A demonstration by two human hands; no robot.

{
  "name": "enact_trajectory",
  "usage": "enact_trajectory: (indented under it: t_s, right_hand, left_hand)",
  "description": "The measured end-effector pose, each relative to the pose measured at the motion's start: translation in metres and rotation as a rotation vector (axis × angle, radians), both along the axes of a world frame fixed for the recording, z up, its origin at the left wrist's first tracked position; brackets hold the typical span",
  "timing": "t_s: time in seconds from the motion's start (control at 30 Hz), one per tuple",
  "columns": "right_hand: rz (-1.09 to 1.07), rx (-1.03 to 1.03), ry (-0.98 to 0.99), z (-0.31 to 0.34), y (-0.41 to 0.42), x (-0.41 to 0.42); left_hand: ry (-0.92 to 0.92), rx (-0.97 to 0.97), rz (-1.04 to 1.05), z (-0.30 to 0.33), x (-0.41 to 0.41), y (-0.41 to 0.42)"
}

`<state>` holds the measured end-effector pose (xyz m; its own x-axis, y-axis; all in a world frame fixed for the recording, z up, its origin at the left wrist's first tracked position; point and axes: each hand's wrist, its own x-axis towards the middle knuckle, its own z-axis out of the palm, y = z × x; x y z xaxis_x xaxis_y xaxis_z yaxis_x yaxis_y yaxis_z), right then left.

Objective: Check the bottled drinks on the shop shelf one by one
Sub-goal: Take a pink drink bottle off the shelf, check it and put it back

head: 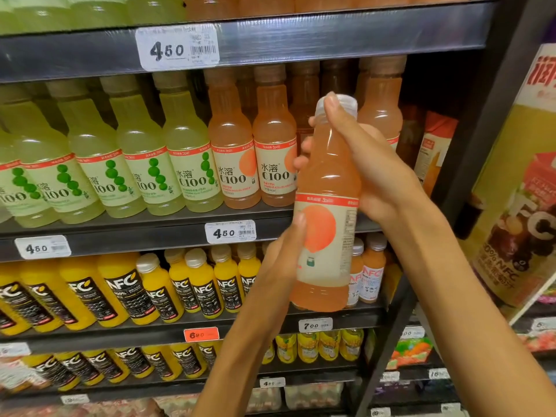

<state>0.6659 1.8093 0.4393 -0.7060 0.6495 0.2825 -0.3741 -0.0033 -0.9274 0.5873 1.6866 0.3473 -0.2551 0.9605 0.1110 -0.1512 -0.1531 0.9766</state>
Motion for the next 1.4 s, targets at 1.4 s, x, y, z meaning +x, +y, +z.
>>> enact_trajectory:
  t_s: [1.4]
  right_hand:
    - [-0.116,0.101,-0.114,0.0,0.009,0.0]
  left_hand:
    - [0.09,0.024,0.153,0.016,0.01,0.001]
